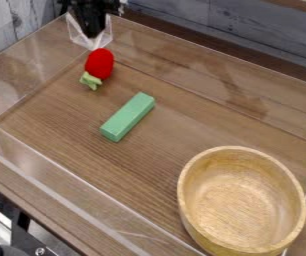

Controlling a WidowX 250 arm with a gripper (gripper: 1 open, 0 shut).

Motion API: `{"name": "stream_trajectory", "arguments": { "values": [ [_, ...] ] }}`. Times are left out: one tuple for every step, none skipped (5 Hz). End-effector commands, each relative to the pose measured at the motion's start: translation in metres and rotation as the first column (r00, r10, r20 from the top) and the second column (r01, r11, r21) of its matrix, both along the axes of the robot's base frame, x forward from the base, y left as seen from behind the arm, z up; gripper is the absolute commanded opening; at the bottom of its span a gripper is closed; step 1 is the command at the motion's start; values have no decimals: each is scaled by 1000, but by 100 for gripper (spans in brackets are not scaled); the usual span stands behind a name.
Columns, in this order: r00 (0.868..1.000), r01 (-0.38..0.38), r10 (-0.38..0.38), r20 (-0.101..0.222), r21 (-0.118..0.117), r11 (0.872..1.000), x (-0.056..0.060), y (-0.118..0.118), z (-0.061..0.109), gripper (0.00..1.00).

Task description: Move the red object to the left side of the table

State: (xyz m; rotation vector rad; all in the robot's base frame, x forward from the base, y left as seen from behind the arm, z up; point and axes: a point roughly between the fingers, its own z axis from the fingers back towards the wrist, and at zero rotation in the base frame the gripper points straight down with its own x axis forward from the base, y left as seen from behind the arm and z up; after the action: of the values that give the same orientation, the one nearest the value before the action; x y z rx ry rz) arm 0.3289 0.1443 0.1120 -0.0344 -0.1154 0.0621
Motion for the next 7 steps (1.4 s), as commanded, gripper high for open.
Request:
{"name": "stream_trajectory", "arguments": {
  "values": [
    [997,-3,0,72,44,999,13,7,17,0],
    [998,-8,5,60,48,999,22,14,3,0],
    [999,-9,7,42,51,999,29,19,-13,0],
    [1000,-9,8,23,55,998,31,20,-27,0],
    [999,-26,24,36,51,998,31,27,-20,0],
    [998,-39,36,51,46,998,30,33,-12,0],
    [997,-48,45,68,41,998,29,37,-2,0]
  ]
}}
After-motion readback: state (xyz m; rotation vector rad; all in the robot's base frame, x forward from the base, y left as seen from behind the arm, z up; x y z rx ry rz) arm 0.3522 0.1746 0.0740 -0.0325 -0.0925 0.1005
